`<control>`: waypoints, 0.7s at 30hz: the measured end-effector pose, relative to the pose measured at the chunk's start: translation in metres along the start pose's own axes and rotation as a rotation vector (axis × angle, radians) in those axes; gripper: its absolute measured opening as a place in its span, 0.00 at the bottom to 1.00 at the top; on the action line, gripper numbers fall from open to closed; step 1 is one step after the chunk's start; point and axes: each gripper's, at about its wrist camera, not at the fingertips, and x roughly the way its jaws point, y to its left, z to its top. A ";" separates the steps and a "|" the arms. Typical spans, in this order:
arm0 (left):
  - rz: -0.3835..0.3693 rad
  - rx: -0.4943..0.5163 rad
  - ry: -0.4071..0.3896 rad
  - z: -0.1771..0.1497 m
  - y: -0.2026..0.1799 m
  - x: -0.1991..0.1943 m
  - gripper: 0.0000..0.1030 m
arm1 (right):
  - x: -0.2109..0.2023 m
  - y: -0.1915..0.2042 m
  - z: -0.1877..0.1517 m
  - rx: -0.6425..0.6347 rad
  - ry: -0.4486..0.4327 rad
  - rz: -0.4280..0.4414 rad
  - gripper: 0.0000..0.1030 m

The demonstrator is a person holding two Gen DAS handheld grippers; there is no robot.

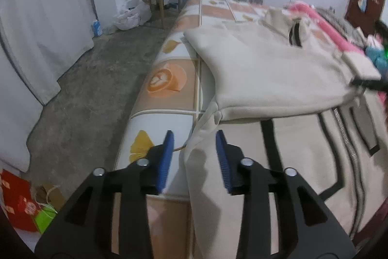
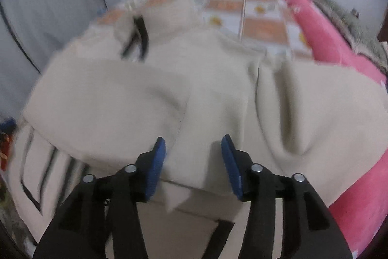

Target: Fold large clothes

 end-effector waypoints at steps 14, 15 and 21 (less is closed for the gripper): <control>-0.189 -0.035 0.085 0.089 -0.062 0.046 0.64 | -0.002 0.036 0.048 -0.020 -0.007 0.059 0.61; -0.173 -0.040 0.104 0.086 -0.064 0.058 0.64 | 0.007 0.037 0.049 -0.018 0.001 0.054 0.61; -0.119 -0.026 0.087 0.071 -0.068 0.087 0.67 | 0.042 0.008 0.051 0.033 0.012 -0.041 0.65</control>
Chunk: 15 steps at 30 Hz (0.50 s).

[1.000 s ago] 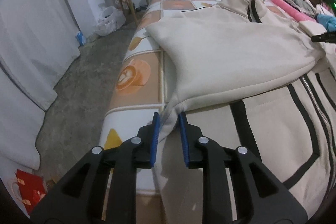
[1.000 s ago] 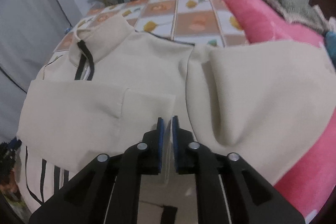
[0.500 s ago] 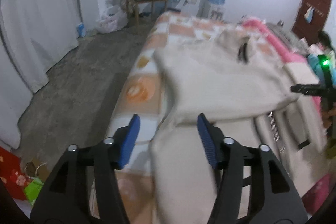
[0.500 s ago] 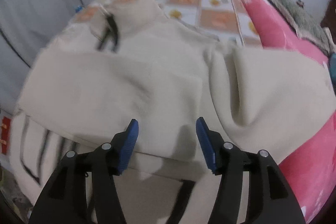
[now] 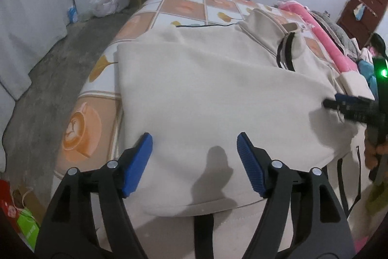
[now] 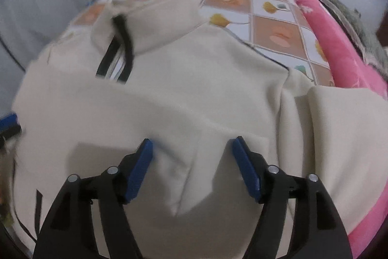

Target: Fold large clothes

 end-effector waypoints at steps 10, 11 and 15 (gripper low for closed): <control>0.031 0.056 0.001 0.000 -0.009 0.003 0.75 | -0.046 0.030 -0.045 -0.087 -0.010 0.092 0.70; 0.041 0.061 0.002 -0.001 -0.011 0.004 0.75 | -0.041 0.034 -0.051 -0.102 0.008 0.076 0.71; 0.086 0.068 0.019 0.002 -0.019 -0.005 0.75 | -0.029 0.036 -0.061 -0.105 0.013 -0.021 0.78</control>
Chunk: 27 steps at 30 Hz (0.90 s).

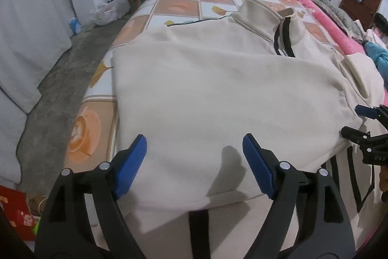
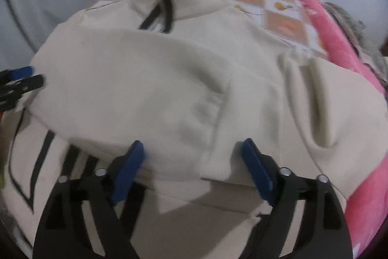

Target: Fold large clothes

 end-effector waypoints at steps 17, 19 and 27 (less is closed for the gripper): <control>0.009 0.107 0.023 0.006 -0.087 0.009 0.84 | -0.015 -0.040 -0.044 0.228 -0.008 -0.105 0.94; 0.028 0.125 0.038 0.003 -0.093 0.020 0.84 | -0.014 -0.037 -0.047 0.207 -0.034 -0.114 0.94; 0.008 0.120 0.021 -0.005 -0.085 0.026 0.93 | -0.012 -0.041 -0.051 0.208 -0.061 -0.088 0.94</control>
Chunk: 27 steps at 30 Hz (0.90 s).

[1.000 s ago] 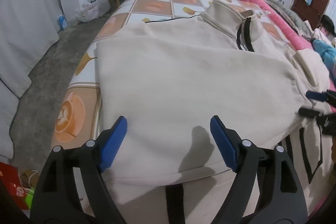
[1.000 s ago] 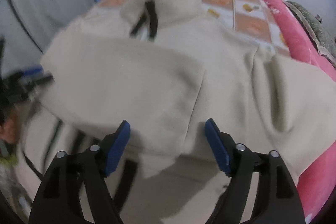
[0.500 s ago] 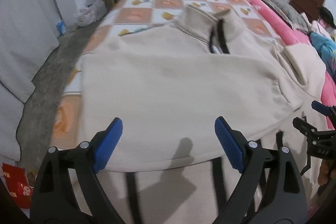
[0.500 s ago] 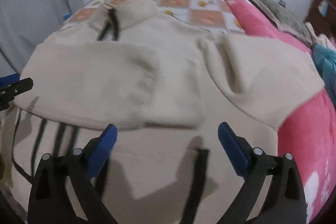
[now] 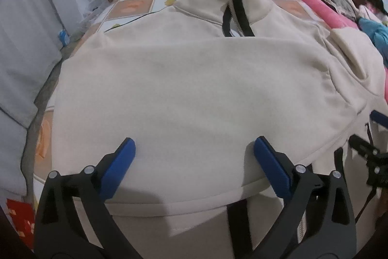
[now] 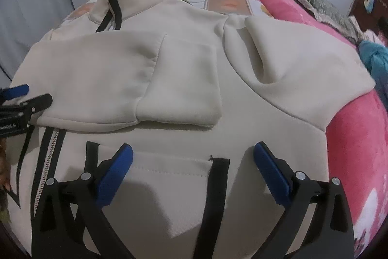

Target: Fold large clothes

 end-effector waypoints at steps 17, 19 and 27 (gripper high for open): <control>0.005 -0.011 -0.028 -0.002 -0.001 0.000 0.94 | 0.003 -0.003 0.013 -0.053 0.099 0.040 0.94; 0.004 -0.010 -0.025 -0.002 0.000 0.000 0.94 | -0.009 -0.009 0.018 -0.042 0.076 0.078 0.94; 0.003 -0.009 -0.025 -0.003 0.000 0.000 0.94 | -0.045 -0.085 0.042 0.099 -0.006 0.050 0.94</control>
